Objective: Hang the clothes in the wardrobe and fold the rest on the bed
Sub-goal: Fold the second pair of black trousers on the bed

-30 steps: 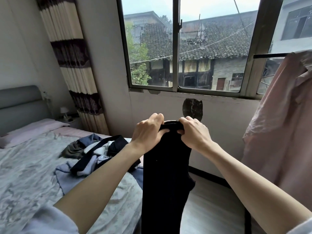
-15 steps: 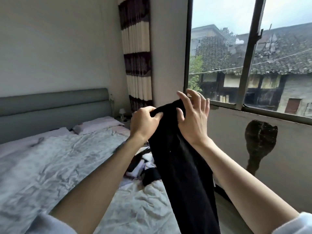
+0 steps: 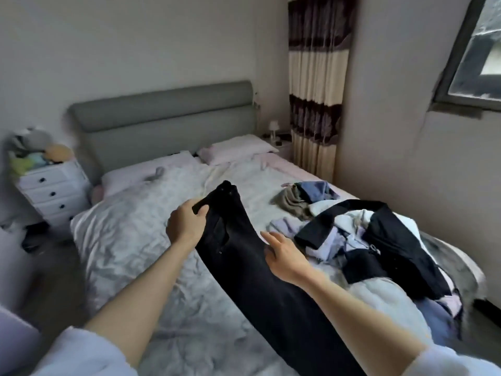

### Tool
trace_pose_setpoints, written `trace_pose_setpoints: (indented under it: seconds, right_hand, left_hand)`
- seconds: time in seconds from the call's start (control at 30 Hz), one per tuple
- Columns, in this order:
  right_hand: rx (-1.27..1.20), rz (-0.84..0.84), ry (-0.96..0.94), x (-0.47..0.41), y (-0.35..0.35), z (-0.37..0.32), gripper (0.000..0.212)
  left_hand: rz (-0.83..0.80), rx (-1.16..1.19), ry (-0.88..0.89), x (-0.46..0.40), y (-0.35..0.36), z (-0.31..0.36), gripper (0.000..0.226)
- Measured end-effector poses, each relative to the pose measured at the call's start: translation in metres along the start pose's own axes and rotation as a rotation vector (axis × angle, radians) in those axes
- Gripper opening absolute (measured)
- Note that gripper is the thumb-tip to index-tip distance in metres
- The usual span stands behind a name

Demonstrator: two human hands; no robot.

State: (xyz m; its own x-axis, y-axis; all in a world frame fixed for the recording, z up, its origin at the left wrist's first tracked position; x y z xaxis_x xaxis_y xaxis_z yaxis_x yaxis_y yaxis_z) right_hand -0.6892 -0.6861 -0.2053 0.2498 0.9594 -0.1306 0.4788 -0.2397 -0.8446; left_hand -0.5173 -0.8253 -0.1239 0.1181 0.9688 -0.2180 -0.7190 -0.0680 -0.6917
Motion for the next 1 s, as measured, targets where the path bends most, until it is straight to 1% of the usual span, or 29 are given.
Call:
trace_pose_setpoints:
  seconds: [0.1, 0.13, 0.23, 0.3, 0.37, 0.43, 0.53, 0.6, 0.67, 0.77, 0.83, 0.87, 0.9, 0.97, 1.0]
  right_hand:
    - [-0.014, -0.201, 0.082, -0.023, 0.074, 0.013, 0.052]
    - [-0.025, -0.288, 0.119, -0.032, 0.108, 0.023, 0.052]
    - [-0.08, -0.411, 0.187, -0.042, 0.164, 0.04, 0.053]
    - [-0.105, -0.461, 0.215, -0.048, 0.203, 0.051, 0.053]
    - [-0.095, -0.502, 0.222, -0.053, 0.241, 0.063, 0.054]
    - [-0.014, -0.538, 0.192, -0.058, 0.274, 0.075, 0.055]
    - [0.207, -0.576, 0.051, -0.069, 0.326, 0.103, 0.058]
    - [0.334, -0.564, -0.035, -0.077, 0.345, 0.123, 0.058]
    - [0.395, -0.557, -0.041, -0.081, 0.358, 0.146, 0.056]
    - [0.393, -0.568, -0.013, -0.082, 0.372, 0.169, 0.053]
    - [0.238, -0.529, 0.055, -0.088, 0.375, 0.171, 0.049]
    - [0.088, -0.469, 0.133, -0.094, 0.372, 0.168, 0.045]
    - [-0.119, -0.397, 0.269, -0.103, 0.365, 0.166, 0.041]
    - [-0.593, -0.235, 0.591, -0.119, 0.347, 0.162, 0.035]
    - [-0.792, -0.185, 0.717, -0.125, 0.338, 0.16, 0.034]
  left_hand:
    - [0.018, -0.062, -0.087, -0.023, 0.03, -0.071, 0.024]
    - [0.021, -0.085, -0.116, -0.035, 0.048, -0.1, 0.023]
    - [0.034, -0.114, -0.133, -0.049, 0.08, -0.141, 0.027]
    - [0.037, -0.136, -0.136, -0.057, 0.104, -0.166, 0.027]
    - [0.037, -0.142, -0.142, -0.064, 0.128, -0.186, 0.026]
    - [0.038, -0.139, -0.15, -0.071, 0.15, -0.205, 0.026]
    - [0.031, -0.162, -0.156, -0.082, 0.191, -0.237, 0.027]
    - [0.039, -0.182, -0.148, -0.094, 0.21, -0.252, 0.027]
    - [0.061, -0.203, -0.14, -0.111, 0.222, -0.265, 0.028]
    - [0.027, -0.175, -0.191, -0.133, 0.241, -0.284, 0.027]
    - [-0.041, -0.084, -0.227, -0.131, 0.255, -0.293, 0.024]
    - [-0.078, -0.036, -0.207, -0.123, 0.259, -0.293, 0.022]
    - [-0.107, 0.001, -0.175, -0.114, 0.263, -0.291, 0.02]
    - [-0.131, 0.035, -0.052, -0.087, 0.266, -0.285, 0.018]
    - [-0.13, 0.032, 0.019, -0.074, 0.266, -0.281, 0.017]
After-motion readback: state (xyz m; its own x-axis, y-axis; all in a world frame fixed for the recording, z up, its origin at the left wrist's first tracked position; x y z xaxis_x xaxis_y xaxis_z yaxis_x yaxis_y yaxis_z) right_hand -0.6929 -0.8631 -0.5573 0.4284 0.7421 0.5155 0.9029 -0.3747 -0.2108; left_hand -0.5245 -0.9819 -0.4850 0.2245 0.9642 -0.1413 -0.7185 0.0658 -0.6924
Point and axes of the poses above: each hand's wrist, its own x-axis away from the middle knuckle, its own y-axis out of the palm, z = x × y, the point moved 3 cm from there along -x, towards the middle knuckle, and after that the axes turned 1 degree about x, right-handed, at the moved point
